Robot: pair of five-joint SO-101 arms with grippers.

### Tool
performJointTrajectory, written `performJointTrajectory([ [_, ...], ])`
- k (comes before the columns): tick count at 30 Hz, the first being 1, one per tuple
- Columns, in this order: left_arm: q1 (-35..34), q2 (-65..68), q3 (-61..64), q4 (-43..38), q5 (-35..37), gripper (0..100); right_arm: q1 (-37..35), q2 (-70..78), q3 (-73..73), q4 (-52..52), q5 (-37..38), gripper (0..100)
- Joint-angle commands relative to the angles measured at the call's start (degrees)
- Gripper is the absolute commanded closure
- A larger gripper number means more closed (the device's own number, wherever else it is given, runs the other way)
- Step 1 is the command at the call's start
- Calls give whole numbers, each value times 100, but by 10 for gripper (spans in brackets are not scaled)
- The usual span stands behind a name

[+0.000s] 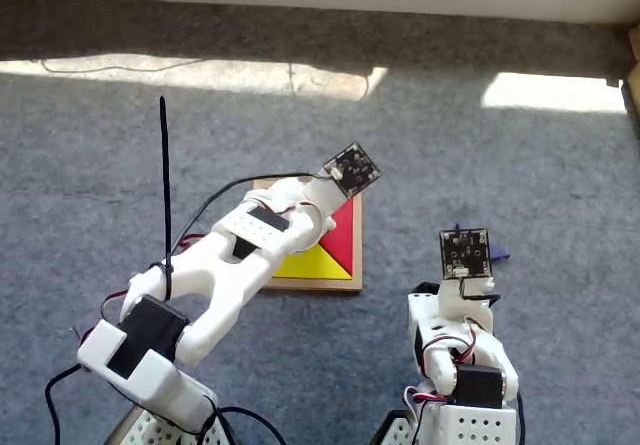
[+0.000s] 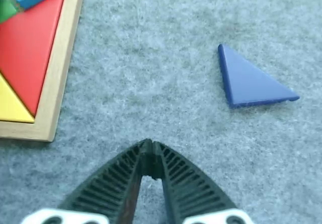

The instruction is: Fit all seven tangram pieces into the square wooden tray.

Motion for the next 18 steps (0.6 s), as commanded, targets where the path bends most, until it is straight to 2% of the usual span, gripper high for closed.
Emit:
performJointTrajectory([
  [1, -75, -593, 22, 53, 53, 993, 66, -92, 488, -136, 62, 988],
  [3, -48, -971, 312, 44, 79, 993, 66, -92, 488, -136, 62, 988],
  [8, -22, -1912, 901, 26, 738, 991, 66, -92, 488, -145, 62, 988],
  [11, -84, -2404, 1121, 26, 782, 993, 66, -92, 488, -145, 62, 988],
  [16, -541, -3398, 1648, 26, 774, 991, 576, -92, 488, -330, 132, 986],
  [18, -804, -3776, 1824, 35, 774, 989, 725, -92, 488, -409, 554, 986],
])
